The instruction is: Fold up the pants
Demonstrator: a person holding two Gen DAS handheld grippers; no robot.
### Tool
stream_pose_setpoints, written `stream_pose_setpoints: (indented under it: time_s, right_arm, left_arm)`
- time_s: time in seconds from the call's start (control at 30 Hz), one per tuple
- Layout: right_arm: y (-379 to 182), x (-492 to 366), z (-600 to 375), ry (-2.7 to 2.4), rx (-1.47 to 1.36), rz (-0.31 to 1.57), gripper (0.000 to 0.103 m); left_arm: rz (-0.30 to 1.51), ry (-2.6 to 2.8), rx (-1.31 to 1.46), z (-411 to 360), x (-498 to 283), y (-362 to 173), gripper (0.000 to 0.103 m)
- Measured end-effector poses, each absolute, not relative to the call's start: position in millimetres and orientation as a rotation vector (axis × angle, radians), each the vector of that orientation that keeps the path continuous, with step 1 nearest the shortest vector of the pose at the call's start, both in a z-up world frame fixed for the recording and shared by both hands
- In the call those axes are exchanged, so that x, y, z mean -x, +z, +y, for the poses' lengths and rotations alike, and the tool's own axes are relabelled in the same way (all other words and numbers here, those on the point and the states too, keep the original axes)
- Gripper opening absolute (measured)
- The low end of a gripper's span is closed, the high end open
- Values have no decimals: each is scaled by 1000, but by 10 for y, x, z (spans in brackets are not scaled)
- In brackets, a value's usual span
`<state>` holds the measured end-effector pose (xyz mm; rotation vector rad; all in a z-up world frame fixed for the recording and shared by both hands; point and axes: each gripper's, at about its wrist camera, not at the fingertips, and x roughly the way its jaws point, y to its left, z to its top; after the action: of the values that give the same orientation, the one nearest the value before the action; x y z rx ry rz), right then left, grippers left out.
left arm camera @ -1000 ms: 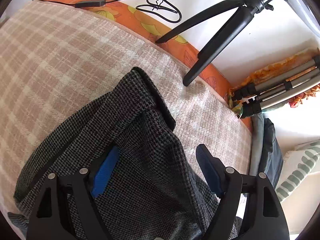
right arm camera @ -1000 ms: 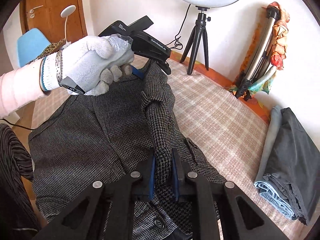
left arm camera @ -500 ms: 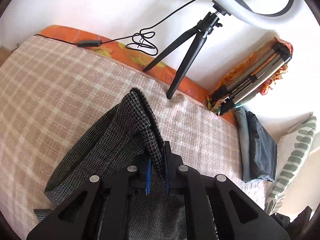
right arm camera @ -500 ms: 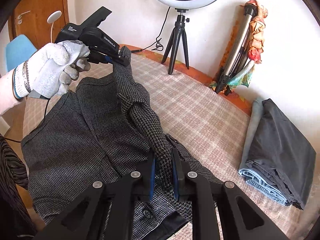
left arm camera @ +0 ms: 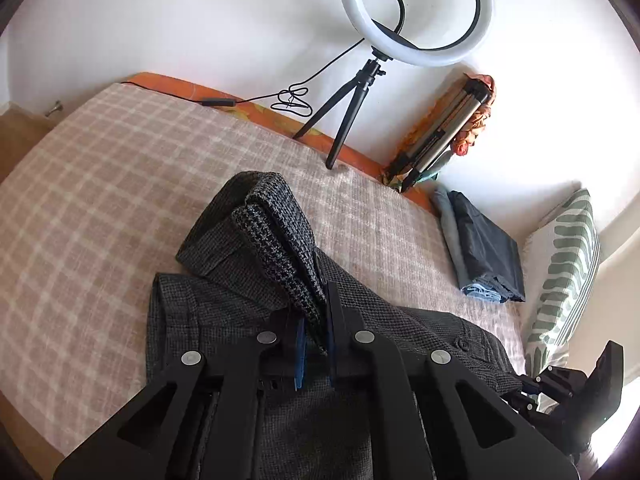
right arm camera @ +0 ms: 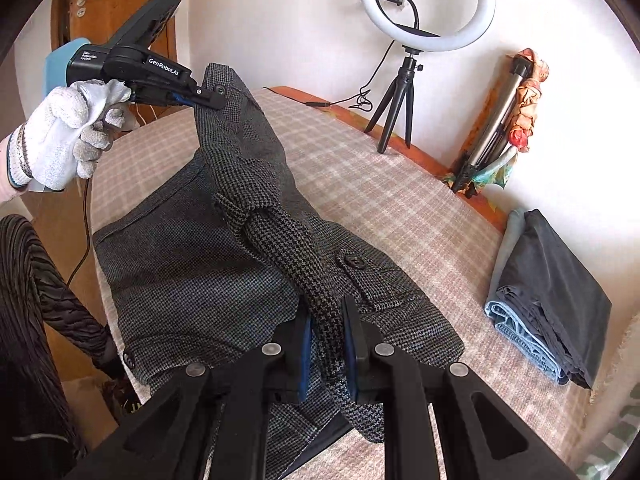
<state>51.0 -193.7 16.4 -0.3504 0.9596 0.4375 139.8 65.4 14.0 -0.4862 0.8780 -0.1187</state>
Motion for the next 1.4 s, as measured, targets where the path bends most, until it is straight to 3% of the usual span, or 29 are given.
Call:
stream_pose_setpoints:
  time_s: [0.4, 0.67, 0.9, 1.03, 1.13, 1.2, 1.23, 1.4]
  right_arm:
    - [-481, 147, -1912, 457, 423, 1098, 12]
    - [-482, 248, -1864, 452, 437, 1093, 12]
    - [-528, 429, -1677, 498, 518, 1132, 16]
    - [-396, 420, -1810, 542, 399, 1175, 32]
    - [-74, 395, -2011, 580, 239, 1088, 39]
    - [90, 294, -2216, 516, 133, 1023, 54]
    - [131, 227, -2339, 451, 85, 995, 66]
    - [-69, -309, -3070, 185, -229, 977, 69]
  left_arm:
    - [920, -67, 523, 459, -222, -575, 7]
    - [909, -95, 453, 498, -4, -527, 8]
    - [1019, -99, 376, 688, 71, -506, 19]
    - [1029, -48, 324, 848, 235, -393, 22]
    - [960, -36, 284, 923, 257, -174, 22]
    - [918, -58, 249, 882, 162, -41, 23]
    - [905, -76, 238, 847, 84, 2, 23]
    - [932, -187, 222, 568, -420, -85, 23]
